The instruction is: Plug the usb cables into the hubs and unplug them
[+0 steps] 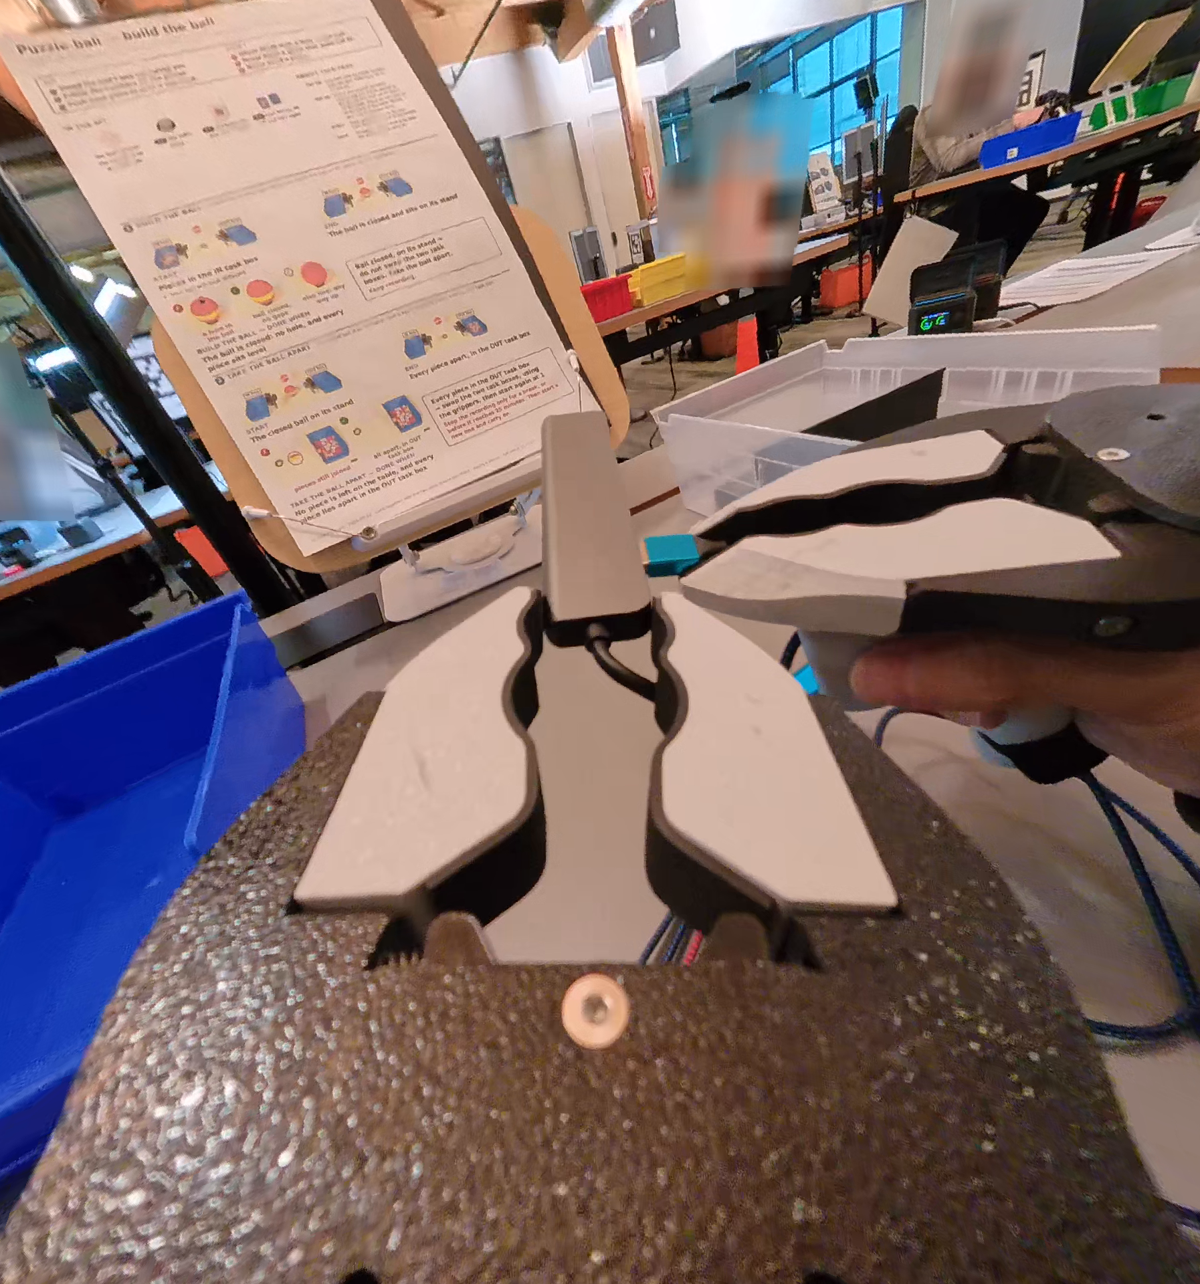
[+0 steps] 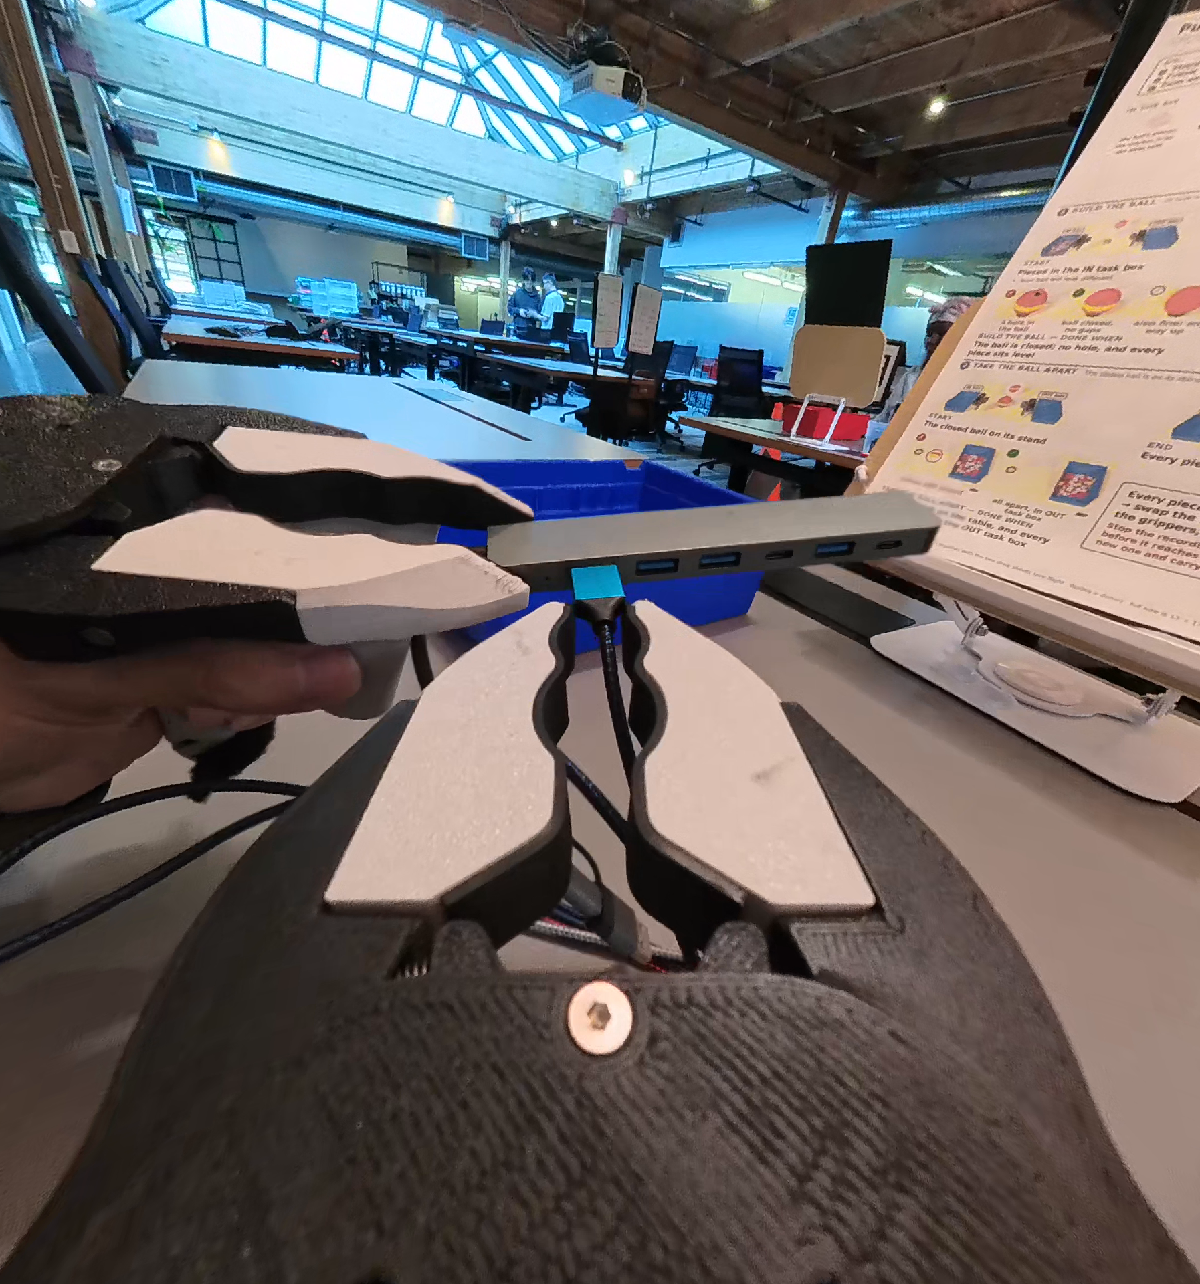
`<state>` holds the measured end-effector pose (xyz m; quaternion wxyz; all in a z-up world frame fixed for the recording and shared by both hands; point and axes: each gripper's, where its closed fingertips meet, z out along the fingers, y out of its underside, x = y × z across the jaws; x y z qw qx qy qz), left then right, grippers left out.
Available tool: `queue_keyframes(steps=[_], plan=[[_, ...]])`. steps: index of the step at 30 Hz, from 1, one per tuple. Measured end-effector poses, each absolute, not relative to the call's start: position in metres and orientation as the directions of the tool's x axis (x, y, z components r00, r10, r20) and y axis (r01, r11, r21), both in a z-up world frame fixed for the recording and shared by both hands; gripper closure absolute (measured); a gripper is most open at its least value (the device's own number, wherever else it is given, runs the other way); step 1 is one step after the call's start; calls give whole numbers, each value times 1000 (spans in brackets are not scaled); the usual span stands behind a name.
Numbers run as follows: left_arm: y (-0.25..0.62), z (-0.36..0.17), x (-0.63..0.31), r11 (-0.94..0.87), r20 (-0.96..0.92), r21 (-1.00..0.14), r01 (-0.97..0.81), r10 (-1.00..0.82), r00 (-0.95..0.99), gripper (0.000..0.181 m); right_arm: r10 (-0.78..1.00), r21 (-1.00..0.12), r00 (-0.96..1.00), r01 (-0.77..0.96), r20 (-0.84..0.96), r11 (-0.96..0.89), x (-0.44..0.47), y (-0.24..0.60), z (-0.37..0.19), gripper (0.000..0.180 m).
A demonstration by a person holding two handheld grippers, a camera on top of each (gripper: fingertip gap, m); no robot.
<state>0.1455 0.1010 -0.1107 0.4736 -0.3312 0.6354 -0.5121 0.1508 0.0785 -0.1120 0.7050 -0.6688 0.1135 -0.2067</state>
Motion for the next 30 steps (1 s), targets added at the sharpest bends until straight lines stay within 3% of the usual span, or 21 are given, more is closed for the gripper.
queue_keyframes(steps=[1, 7, 17, 26, 30], plan=[[101, -108, 145, 264, -278, -960, 89, -904, -324, 152, -446, -989, 887, 145, 119, 24, 150, 78, -111, 167], [100, -102, 143, 238, -270, -961, 138, -913, -306, 143, -444, -991, 890, 130, 103, 30, 145, 83, -110, 167], [107, -107, 145, 246, -285, -954, 171, -919, -271, 152, -472, -993, 876, 118, 101, 6, 147, 84, -114, 167], [108, -118, 149, 69, -80, -997, 47, -942, -325, 152, -529, -983, 840, 176, 124, 49, 148, 85, -114, 159], [106, -122, 149, 37, -42, -999, 21, -942, -333, 152, -548, -986, 829, 159, 112, 39, 150, 84, -117, 166]])
